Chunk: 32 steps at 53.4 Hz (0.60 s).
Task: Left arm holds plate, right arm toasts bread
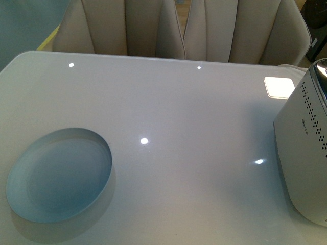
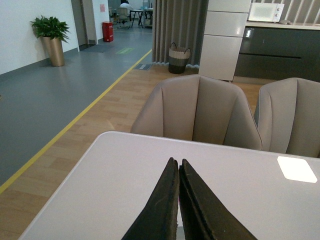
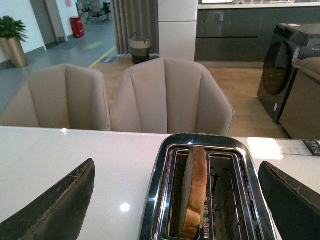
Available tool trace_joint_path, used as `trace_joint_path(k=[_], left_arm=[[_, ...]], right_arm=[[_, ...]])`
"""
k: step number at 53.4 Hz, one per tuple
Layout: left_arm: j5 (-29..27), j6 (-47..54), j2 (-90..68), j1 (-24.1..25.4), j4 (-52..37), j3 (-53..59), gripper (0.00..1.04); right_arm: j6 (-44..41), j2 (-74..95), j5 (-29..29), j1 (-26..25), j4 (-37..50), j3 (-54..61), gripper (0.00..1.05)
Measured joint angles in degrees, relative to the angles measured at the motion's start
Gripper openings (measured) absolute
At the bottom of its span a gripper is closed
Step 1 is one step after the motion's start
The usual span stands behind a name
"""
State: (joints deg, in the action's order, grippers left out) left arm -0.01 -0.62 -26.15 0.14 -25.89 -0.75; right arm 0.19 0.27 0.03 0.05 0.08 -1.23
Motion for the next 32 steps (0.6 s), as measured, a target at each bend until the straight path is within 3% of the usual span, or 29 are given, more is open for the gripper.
trace_joint_path(k=[32], left_arm=[[0.0, 0.0, 14.3, 0.0, 13.9, 0.0, 0.03]], right_arm=[[0.0, 0.0, 0.0, 0.0, 0.0, 0.0, 0.96]])
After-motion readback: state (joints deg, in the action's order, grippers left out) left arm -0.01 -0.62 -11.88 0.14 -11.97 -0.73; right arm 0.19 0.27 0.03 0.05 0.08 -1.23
